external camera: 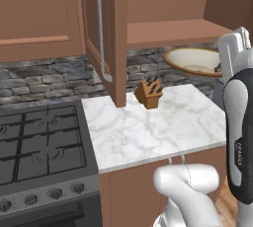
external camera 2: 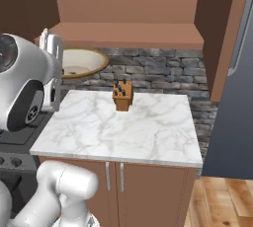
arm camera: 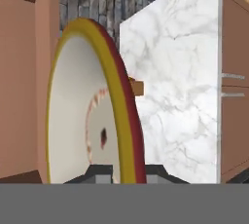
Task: Pick up the bowls from the cabinet and place each bowl in front of a stool on the dining counter.
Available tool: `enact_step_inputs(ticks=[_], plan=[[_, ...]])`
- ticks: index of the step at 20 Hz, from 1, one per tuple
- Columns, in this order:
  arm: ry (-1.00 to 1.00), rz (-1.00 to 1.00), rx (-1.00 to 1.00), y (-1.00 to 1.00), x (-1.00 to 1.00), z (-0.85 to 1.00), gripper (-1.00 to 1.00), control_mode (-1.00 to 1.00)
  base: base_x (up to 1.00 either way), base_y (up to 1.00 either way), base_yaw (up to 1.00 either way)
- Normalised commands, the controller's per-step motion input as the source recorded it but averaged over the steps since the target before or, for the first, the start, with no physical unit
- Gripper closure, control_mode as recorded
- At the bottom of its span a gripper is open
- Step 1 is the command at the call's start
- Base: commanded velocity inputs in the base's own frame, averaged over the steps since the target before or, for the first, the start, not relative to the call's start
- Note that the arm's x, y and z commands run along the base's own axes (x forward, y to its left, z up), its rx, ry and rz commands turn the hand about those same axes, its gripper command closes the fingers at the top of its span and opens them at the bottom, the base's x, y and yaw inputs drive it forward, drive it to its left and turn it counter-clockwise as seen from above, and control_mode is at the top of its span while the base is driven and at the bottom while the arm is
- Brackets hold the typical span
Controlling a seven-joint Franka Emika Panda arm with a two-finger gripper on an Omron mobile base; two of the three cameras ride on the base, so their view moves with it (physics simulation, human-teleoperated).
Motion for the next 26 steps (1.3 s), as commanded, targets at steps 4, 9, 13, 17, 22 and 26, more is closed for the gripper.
enact_step_inputs(ticks=[4,9,13,17,22,26], plan=[[0.06,0.0,0.0,-0.06,-1.0,-0.13,1.0,-1.0,0.0,0.0,0.0],[0.01,0.0,0.0,-0.16,-1.0,-0.3,1.0,-1.0,0.0,0.0,0.0],[0.0,0.0,0.0,0.0,0.0,0.0,1.0,1.0,-1.0,-0.56,-0.21],[0.0,0.0,0.0,0.0,0.0,0.0,1.0,1.0,-0.75,-0.19,-0.72],[0.0,0.0,0.0,0.0,0.0,0.0,1.0,1.0,-0.04,0.0,-0.99],[0.0,0.0,0.0,0.0,0.0,0.0,1.0,1.0,0.0,0.0,-1.0]])
